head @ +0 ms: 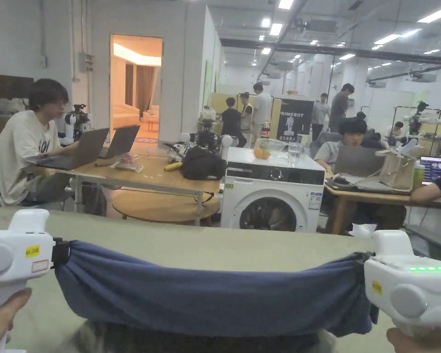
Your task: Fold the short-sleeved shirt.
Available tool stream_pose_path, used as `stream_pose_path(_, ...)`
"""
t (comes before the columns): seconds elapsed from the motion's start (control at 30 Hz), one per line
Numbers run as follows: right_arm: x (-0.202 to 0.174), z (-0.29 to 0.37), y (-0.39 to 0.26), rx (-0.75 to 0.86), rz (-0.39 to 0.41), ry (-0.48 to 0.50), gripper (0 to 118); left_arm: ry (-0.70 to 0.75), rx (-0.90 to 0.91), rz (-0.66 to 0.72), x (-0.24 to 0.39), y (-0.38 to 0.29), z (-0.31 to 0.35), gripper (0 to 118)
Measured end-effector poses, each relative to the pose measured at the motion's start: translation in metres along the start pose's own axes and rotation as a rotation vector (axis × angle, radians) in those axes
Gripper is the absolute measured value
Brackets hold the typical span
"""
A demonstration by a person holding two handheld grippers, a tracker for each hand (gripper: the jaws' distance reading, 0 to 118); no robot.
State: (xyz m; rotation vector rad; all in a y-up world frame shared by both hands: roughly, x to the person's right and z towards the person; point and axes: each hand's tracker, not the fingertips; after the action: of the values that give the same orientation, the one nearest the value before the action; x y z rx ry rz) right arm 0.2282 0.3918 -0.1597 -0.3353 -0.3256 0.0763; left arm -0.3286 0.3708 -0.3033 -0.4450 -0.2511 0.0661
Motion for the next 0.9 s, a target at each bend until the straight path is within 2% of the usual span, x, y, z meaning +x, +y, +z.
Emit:
stream_pose_path(0.2, -0.003, 0.027, -0.088, -0.115, 0.012, 0.005, 0, 0.029, -0.126, -0.019, 0.0, -0.088, 0.022, 0)
stream_pose_path(0.27, -0.005, 0.032, -0.116, -0.176, 0.046, 0.023, 0, 0.028, -0.154, -0.024, 0.0, -0.12, 0.026, 0)
stream_pose_path(0.37, -0.004, 0.034, -0.154, -0.266, 0.027, 0.048, 0, 0.023, -0.252, 0.023, -0.004, -0.161, 0.023, 0)
stream_pose_path(0.53, -0.01, 0.023, -0.203, -0.403, 0.094, 0.049, 0, 0.047, -0.402, 0.031, -0.01, -0.211, 0.011, 0)
stream_pose_path(0.67, -0.005, 0.004, -0.223, -0.52, 0.102, 0.057, 0, 0.037, -0.443, 0.05, -0.015, -0.228, 0.001, 0)
stream_pose_path(0.8, -0.008, -0.005, -0.231, -0.545, 0.104, 0.057, 0, 0.034, -0.456, 0.067, -0.015, -0.221, -0.003, 0)
stream_pose_path(0.9, -0.013, -0.005, -0.224, -0.536, 0.148, 0.038, 1, 0.045, -0.47, 0.04, -0.012, -0.214, 0.0, 2)
